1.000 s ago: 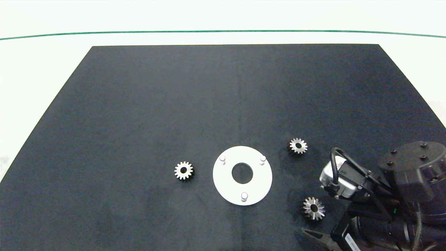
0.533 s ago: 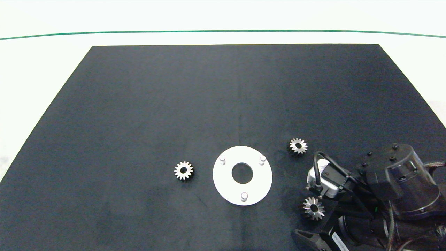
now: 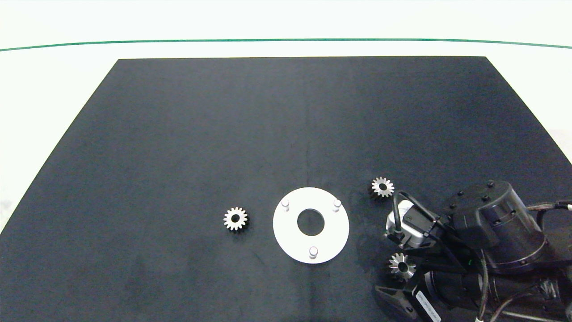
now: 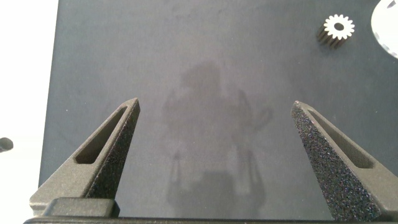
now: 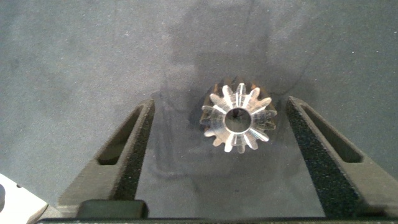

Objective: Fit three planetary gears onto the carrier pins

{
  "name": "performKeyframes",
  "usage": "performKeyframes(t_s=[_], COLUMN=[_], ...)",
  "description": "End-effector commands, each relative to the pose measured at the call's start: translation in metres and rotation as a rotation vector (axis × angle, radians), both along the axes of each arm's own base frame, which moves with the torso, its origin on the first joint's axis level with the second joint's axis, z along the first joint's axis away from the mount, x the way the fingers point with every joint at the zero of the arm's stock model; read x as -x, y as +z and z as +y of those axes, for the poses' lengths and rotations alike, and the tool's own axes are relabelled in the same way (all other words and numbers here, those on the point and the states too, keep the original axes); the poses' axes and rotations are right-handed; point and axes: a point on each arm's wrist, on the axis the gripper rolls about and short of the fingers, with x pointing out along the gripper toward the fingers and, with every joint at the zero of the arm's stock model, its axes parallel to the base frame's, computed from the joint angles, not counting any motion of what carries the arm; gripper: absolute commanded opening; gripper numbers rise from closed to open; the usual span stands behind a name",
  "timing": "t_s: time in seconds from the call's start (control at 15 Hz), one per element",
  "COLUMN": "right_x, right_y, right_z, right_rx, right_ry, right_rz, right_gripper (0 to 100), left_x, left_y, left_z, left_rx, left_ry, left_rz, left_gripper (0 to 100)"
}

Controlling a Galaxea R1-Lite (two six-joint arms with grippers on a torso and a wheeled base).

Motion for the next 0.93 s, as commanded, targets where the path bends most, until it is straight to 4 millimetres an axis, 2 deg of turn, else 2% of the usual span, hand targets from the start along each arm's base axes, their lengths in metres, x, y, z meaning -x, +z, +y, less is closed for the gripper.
performKeyframes(t_s=[0.07, 0.93], right_x=[0.0003, -0.0027], right_y=[0.0003, -0.0031], right_z=[-0.0002, -0.0002], right_rx=[0.000, 0.035], right_ry=[-0.001, -0.034], right_rz=[-0.001, -0.012], right_gripper=[77, 51], left_x=[-0.0008, 0.0004], left_y=[0.0013, 0.0052], left_z=[0.0000, 0.0000], left_rx=[0.000, 0.000], left_ry=[0.000, 0.000], left_rz=[0.003, -0.011], left_gripper=[100, 100])
